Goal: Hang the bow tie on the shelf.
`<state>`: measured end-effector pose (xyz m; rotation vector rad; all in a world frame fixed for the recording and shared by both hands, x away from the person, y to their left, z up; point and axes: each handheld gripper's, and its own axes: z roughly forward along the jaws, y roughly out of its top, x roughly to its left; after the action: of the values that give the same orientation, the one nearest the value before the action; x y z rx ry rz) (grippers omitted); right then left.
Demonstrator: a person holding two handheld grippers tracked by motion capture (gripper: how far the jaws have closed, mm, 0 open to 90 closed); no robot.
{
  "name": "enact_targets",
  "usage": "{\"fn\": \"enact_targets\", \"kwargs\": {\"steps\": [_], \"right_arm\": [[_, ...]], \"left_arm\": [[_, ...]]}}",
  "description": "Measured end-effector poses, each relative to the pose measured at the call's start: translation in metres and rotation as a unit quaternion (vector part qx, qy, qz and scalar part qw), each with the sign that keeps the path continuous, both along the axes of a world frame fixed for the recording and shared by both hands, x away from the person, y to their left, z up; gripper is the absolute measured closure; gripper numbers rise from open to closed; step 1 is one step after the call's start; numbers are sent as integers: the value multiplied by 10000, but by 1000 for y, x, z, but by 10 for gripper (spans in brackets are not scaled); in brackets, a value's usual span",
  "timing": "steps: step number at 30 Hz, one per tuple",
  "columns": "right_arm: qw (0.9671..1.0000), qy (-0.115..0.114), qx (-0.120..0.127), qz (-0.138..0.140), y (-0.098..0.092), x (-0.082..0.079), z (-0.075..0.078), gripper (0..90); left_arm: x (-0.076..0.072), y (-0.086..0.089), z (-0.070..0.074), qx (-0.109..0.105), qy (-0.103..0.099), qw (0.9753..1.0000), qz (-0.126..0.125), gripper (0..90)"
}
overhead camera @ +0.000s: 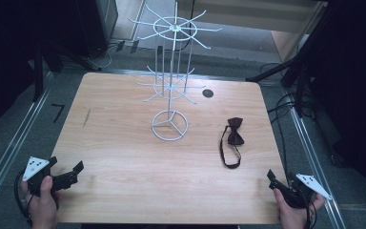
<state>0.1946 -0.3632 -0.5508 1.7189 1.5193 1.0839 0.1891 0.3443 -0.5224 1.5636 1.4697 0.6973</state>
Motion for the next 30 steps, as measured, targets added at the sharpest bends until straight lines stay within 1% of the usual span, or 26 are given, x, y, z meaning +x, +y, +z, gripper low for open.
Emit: {"fn": "enact_targets", "kwargs": {"steps": [1, 4, 6, 8, 11, 12, 14, 15, 17, 21, 22, 23, 26, 27, 29, 30], "right_arm": [[10000, 2, -57, 11, 0, 0, 0, 181], [10000, 49, -52, 12, 2, 0, 0, 178], [9999, 70, -112, 26, 2, 1, 0, 177], [9998, 139, -163, 17, 2, 2, 0, 177], [9992, 314, -219, -99, 5, 5, 3, 181], [9992, 314, -219, -99, 5, 5, 3, 181], [9987, 429, -271, -111, 8, 10, 7, 184], [9987, 429, -271, -111, 8, 10, 7, 184], [9988, 439, -218, -29, 9, 14, 11, 184], [9982, 538, -278, 7, 14, 21, 16, 185], [9979, 561, -314, 11, 15, 23, 17, 187], [9979, 570, -290, 65, 19, 27, 21, 188], [9977, 606, -293, 114, 23, 30, 24, 188], [9973, 642, -325, 175, 26, 35, 28, 188], [9971, 655, -336, 215, 28, 37, 30, 188], [9967, 699, -332, 234, 30, 40, 33, 188]], "left_arm": [[0, 0, 0, -4, 23, 10000, 5, 0], [1, 0, 0, -11, 41, 10000, 14, 0], [1, 0, 0, -11, 36, 10000, -3, 0], [1, 0, 0, -10, 25, 10000, 0, 0], [1, 0, 0, -2, 10, 10000, -7, 0], [0, 0, 0, -2, 17, 10000, -3, 0], [0, 0, 0, 13, 23, 10000, -6, 0], [0, 0, 0, 13, 23, 10000, -6, 0], [0, -1, 0, 9, 6, 10000, -15, 0], [-1, 1, 0, -75, -37, 10000, -36, 0], [0, 1, 0, -78, -24, 10000, -36, 0], [0, 0, 0, -64, -14, 10000, -41, 0], [0, 0, 0, -40, -26, 10000, -54, 0], [0, 0, 0, -41, -26, 10000, -57, 0], [0, 0, 0, -63, -24, 10000, -46, 0], [0, 0, 0, -63, -15, 10000, -48, 0]]}}
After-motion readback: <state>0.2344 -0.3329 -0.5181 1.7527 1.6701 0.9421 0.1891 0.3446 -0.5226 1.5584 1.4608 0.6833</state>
